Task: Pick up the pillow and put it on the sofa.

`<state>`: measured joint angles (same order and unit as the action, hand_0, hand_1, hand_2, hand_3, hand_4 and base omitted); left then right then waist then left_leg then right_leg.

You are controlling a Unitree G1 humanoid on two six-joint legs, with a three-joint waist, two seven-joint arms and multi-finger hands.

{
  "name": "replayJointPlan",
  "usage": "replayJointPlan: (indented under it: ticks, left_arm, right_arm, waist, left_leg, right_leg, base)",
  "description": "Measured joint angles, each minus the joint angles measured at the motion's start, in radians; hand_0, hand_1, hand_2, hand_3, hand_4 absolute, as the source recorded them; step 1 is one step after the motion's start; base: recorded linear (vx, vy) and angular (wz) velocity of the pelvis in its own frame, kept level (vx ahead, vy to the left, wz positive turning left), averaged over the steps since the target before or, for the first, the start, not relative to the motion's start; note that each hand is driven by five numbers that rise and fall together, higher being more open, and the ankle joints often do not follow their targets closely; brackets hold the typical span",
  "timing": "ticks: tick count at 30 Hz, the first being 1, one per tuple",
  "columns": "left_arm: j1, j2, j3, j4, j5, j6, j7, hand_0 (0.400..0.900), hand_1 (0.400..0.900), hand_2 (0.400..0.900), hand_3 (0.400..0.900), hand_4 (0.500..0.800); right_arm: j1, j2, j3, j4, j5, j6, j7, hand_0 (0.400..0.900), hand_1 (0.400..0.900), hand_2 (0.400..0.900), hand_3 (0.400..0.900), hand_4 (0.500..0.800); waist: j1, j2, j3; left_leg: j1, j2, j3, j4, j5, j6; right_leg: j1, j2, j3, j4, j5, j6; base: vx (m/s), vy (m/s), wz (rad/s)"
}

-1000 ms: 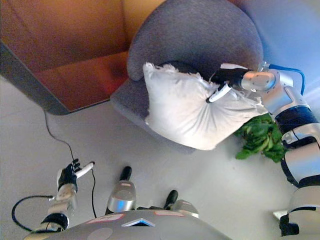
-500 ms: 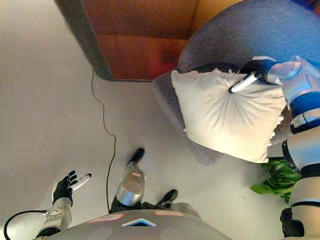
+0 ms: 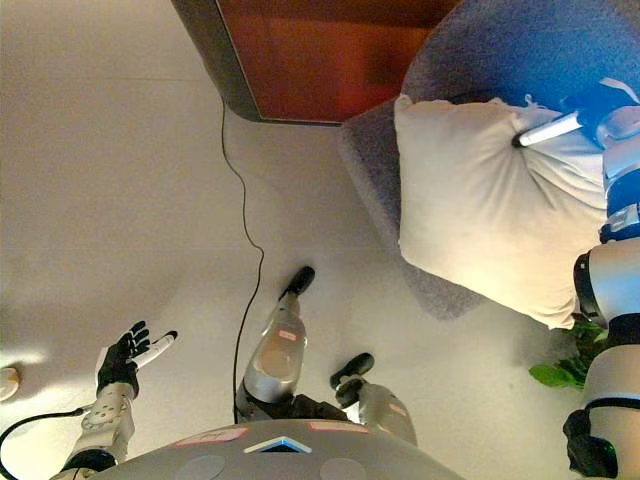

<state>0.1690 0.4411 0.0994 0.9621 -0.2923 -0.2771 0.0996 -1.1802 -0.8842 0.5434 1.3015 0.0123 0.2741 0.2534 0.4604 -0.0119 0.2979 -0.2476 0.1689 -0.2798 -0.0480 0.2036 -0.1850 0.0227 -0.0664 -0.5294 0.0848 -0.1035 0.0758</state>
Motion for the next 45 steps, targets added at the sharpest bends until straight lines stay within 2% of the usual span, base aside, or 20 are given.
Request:
replayJointPlan:
  ticks: [6, 17, 22, 30, 33, 36, 39, 42, 45]
  left_arm:
    - [-0.008, -0.001, -0.003, 0.002, -0.007, -0.005, -0.001, 0.9, 0.9, 0.9, 0.9, 0.8]
    - [-0.019, 0.0, -0.004, -0.04, -0.037, 0.002, 0.003, 0.9, 0.9, 0.9, 0.9, 0.8]
    - [0.005, -0.001, -0.003, -0.037, -0.037, 0.013, 0.009, 0.9, 0.9, 0.9, 0.9, 0.8]
    - [0.034, -0.012, -0.005, 0.011, -0.036, 0.025, 0.009, 0.9, 0.9, 0.9, 0.9, 0.8]
    - [0.039, -0.027, -0.006, 0.033, -0.036, 0.039, 0.009, 0.9, 0.9, 0.9, 0.9, 0.8]
    - [0.036, -0.05, -0.01, 0.063, -0.037, 0.048, 0.0, 0.9, 0.9, 0.9, 0.9, 0.8]
    - [0.03, -0.07, -0.031, 0.062, -0.037, 0.051, -0.007, 0.9, 0.9, 0.9, 0.9, 0.8]
    - [0.022, -0.082, -0.03, 0.059, -0.037, 0.062, -0.002, 0.9, 0.9, 0.9, 0.9, 0.8]
    - [0.012, -0.091, -0.031, 0.059, -0.037, 0.084, 0.005, 0.9, 0.9, 0.9, 0.9, 0.8]
  right_arm:
    - [-0.03, -0.023, 0.002, 0.034, 0.002, 0.049, -0.008, 0.9, 0.9, 0.9, 0.9, 0.8]
    - [-0.032, -0.148, 0.002, 0.032, -0.066, 0.047, 0.005, 0.9, 0.9, 0.9, 0.9, 0.8]
    - [-0.032, -0.234, 0.002, 0.033, -0.106, 0.049, 0.038, 0.9, 0.9, 0.9, 0.9, 0.8]
    - [-0.025, -0.265, 0.003, 0.032, -0.123, 0.033, 0.043, 0.9, 0.9, 0.9, 0.9, 0.8]
    - [-0.003, -0.286, -0.001, 0.015, -0.029, 0.004, 0.045, 0.9, 0.9, 0.9, 0.9, 0.8]
    - [0.143, -0.294, -0.11, -0.101, 0.125, -0.042, 0.044, 0.9, 0.9, 0.9, 0.9, 0.8]
    - [0.398, -0.273, -0.285, -0.282, 0.255, -0.067, 0.039, 0.9, 0.9, 0.9, 0.9, 0.8]
    - [0.67, -0.176, -0.465, -0.47, 0.334, -0.093, 0.0, 0.9, 0.9, 0.9, 0.9, 0.8]
    - [0.836, -0.046, -0.512, -0.572, 0.352, -0.109, -0.02, 0.9, 0.9, 0.9, 0.9, 0.8]
  waist:
    - [-0.036, 0.002, 0.001]
    - [-0.087, -0.001, -0.002]
    - [-0.13, -0.022, -0.049]
    - [-0.195, -0.027, -0.15]
    - [-0.223, -0.021, -0.178]
    - [-0.251, -0.018, -0.195]
    - [-0.283, -0.011, -0.209]
    - [-0.32, -0.006, -0.22]
    - [-0.362, 0.0, -0.227]
  left_leg:
    - [0.004, 0.0, 0.018, 0.0, 0.002, 0.002]
    - [0.094, 0.01, 0.117, -0.003, 0.0, 0.015]
    - [0.114, 0.016, 0.154, -0.007, -0.005, 0.02]
    - [0.162, 0.021, 0.216, -0.008, -0.019, 0.027]
    - [0.168, 0.019, 0.236, -0.008, -0.024, 0.032]
    - [0.183, 0.013, 0.262, -0.008, -0.029, 0.039]
    - [0.198, 0.005, 0.281, -0.013, -0.034, 0.046]
    - [0.217, 0.002, 0.307, -0.024, -0.039, 0.052]
    - [0.237, 0.0, 0.333, -0.032, -0.042, 0.051]
  right_leg:
    - [-0.004, -0.011, 0.031, 0.007, -0.005, 0.002]
    - [0.049, -0.019, 0.097, 0.014, -0.009, 0.002]
    - [0.052, -0.021, 0.121, 0.011, -0.007, 0.002]
    - [0.063, -0.026, 0.17, 0.004, -0.007, 0.003]
    - [0.054, -0.033, 0.19, 0.008, -0.004, 0.007]
    - [0.053, -0.043, 0.214, 0.009, -0.001, 0.011]
    - [0.057, -0.052, 0.229, 0.007, 0.002, 0.015]
    - [0.06, -0.053, 0.25, -0.001, 0.008, 0.02]
    - [0.073, -0.053, 0.277, -0.029, 0.024, 0.026]
  base:
    - [-0.04, 0.034, -0.18]
    - [0.05, 0.008, -0.22]
    - [0.05, 0.025, -0.18]
    - [0.0, 0.075, -0.16]
    - [-0.03, 0.139, -0.2]
    - [-0.03, 0.119, -0.21]
    - [-0.03, 0.095, -0.26]
    - [-0.05, 0.073, -0.28]
    - [-0.04, 0.067, -0.3]
